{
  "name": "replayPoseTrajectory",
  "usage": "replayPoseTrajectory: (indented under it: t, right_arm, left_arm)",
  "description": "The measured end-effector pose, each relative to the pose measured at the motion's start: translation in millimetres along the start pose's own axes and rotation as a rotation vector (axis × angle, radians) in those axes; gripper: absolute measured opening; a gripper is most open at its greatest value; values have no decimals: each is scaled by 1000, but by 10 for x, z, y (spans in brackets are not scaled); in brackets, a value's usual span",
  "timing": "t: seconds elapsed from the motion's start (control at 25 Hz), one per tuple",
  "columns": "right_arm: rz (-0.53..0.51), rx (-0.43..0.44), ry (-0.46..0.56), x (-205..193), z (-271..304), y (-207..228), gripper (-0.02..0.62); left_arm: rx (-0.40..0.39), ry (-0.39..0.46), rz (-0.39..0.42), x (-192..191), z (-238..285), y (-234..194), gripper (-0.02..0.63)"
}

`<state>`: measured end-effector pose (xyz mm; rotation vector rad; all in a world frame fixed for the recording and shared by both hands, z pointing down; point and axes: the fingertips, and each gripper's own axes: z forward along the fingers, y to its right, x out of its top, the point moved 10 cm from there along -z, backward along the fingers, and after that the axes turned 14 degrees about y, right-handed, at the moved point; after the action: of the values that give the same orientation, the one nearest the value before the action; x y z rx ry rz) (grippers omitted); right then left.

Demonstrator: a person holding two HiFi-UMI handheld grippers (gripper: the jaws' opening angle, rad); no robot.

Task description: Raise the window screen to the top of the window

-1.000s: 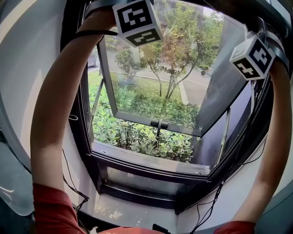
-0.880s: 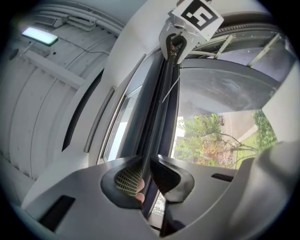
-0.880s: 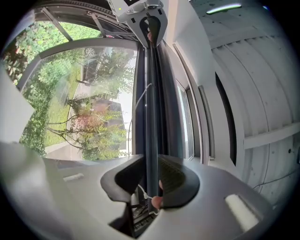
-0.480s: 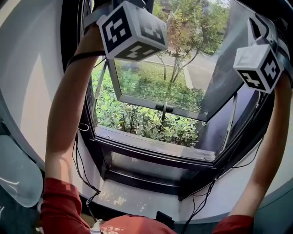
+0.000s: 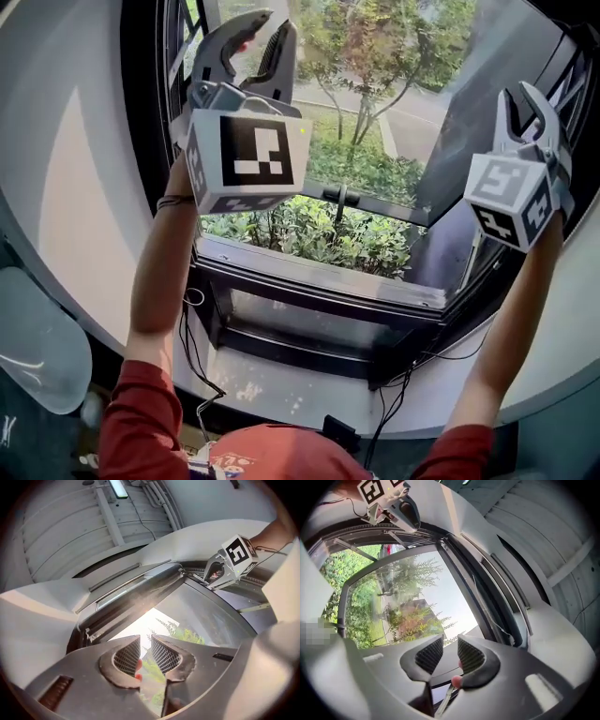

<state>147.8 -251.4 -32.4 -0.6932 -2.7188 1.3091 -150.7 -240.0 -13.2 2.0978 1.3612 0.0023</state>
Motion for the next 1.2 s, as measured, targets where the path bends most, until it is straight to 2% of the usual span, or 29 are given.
replayPoseTrajectory:
  t: [0.24,0.48,0.76,0.88,1.04,1.2]
  right_arm:
    - [132,15,50,22,-468,-354,103]
    - [244,93,63,56,-934,-792,103]
    - [487,198,43,-51,-1441,-1329,103]
    - [572,175,57,-83,-1661,-1498,103]
    - [739,138,137,-140,-2024,-1728,103]
    - [810,127,105,-185,-2292,-2016,103]
  left_arm:
    - [-38,-47,-82,-240,-505,348,57]
    - [-72,-125,-195,-472,-994,713,57]
    - [-110,-191,-306,-551,-1532,1078,57]
    - [-93,-221,-368,-589,-1750,1172,57]
    - [-95,-288,-457,-678,-2077,1305,57]
    - [-93,-336,-517,-779,-2360,1451,57]
